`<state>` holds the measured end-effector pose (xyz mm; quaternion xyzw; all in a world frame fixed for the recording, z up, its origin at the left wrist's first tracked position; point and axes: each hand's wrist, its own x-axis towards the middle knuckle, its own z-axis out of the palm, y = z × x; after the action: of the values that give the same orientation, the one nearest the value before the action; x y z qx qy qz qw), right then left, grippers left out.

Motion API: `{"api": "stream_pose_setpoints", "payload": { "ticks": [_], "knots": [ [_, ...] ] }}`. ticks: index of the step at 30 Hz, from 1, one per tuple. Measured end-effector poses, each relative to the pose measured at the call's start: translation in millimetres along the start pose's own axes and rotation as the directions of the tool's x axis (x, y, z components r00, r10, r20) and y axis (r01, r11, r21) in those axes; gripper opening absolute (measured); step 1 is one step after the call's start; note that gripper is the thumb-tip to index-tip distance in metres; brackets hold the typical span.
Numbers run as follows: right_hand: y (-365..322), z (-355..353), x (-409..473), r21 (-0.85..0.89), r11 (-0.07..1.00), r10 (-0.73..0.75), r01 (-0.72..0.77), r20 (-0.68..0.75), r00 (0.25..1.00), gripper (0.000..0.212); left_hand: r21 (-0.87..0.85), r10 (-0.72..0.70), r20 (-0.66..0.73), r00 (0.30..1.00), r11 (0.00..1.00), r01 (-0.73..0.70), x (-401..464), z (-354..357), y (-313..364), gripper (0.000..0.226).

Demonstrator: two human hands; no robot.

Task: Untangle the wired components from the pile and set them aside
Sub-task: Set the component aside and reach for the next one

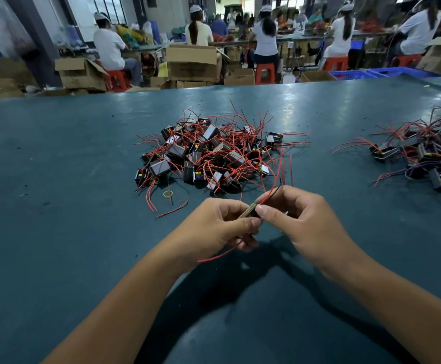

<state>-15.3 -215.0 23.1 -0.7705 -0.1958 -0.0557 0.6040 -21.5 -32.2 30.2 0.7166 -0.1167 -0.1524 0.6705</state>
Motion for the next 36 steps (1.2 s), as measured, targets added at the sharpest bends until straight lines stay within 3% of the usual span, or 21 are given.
{"api": "stream_pose_setpoints", "payload": {
  "ticks": [3,12,22,36],
  "knots": [
    [-1,1,1,0.153,0.985,0.091,-0.085,-0.032,0.995,0.002,-0.058,-0.026,-0.015,1.000,0.998,0.025,1,5,1,0.017],
    [-2,0,4,0.333,0.904,0.306,-0.269,-0.064,0.950,0.012,-0.057,-0.044,-0.008,0.999,0.997,0.044,-1,14,0,0.014],
    [-1,-2,6,0.331,0.897,0.332,-0.292,-0.072,0.940,0.008,-0.029,-0.049,-0.021,0.999,0.998,0.049,1,11,-2,0.012],
    [1,-7,7,0.256,0.950,0.212,-0.177,-0.117,0.970,0.012,-0.057,-0.039,-0.035,0.999,0.998,0.037,2,10,-4,0.015]
  ]
}}
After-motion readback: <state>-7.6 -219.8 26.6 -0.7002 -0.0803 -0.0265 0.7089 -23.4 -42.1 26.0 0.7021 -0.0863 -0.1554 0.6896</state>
